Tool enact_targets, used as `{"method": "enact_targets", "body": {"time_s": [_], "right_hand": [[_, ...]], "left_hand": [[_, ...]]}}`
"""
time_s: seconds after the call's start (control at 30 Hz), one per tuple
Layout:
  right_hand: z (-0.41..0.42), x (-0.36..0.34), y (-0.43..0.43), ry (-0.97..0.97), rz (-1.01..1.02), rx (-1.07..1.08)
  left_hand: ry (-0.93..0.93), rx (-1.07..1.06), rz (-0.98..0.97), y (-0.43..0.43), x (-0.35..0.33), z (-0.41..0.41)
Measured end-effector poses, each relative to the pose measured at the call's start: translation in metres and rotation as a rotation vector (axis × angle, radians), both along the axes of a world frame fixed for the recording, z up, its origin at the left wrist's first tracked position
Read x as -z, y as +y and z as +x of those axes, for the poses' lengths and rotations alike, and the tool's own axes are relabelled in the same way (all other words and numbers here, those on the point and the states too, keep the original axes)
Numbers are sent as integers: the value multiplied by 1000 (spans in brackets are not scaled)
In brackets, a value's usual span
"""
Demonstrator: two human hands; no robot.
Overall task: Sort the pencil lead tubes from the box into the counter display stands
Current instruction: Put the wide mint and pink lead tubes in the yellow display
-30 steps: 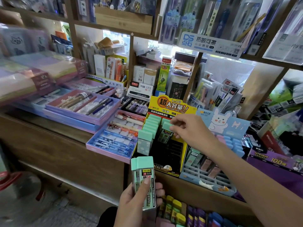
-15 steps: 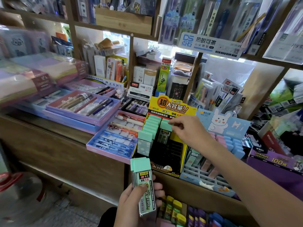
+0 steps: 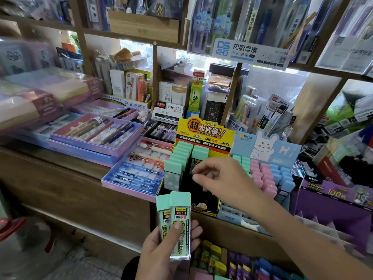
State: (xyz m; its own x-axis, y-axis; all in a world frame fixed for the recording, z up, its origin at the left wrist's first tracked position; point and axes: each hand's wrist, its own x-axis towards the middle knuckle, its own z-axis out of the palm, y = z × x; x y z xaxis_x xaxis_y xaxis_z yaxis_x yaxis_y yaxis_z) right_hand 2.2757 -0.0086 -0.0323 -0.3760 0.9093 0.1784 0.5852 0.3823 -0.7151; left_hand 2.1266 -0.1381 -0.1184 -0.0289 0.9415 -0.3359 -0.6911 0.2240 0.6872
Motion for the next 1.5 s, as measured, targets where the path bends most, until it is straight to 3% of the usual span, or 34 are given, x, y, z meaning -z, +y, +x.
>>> {"method": "enact_targets", "body": {"time_s": [0.2, 0.47, 0.8, 1.07, 1.5], "right_hand": [[-6, 14, -19, -25, -236, -124], [2, 11, -21, 127, -328, -93], [22, -21, 3, 277, -138, 90], [18, -19, 32, 94, 52, 163], [14, -5, 46, -38, 54, 115]], "left_hand": [[55, -13, 19, -1, 0, 2], [50, -29, 15, -3, -4, 3], [-54, -5, -17, 1, 0, -1], [-15, -6, -27, 2, 1, -3], [13, -24, -37, 6, 4, -7]]}}
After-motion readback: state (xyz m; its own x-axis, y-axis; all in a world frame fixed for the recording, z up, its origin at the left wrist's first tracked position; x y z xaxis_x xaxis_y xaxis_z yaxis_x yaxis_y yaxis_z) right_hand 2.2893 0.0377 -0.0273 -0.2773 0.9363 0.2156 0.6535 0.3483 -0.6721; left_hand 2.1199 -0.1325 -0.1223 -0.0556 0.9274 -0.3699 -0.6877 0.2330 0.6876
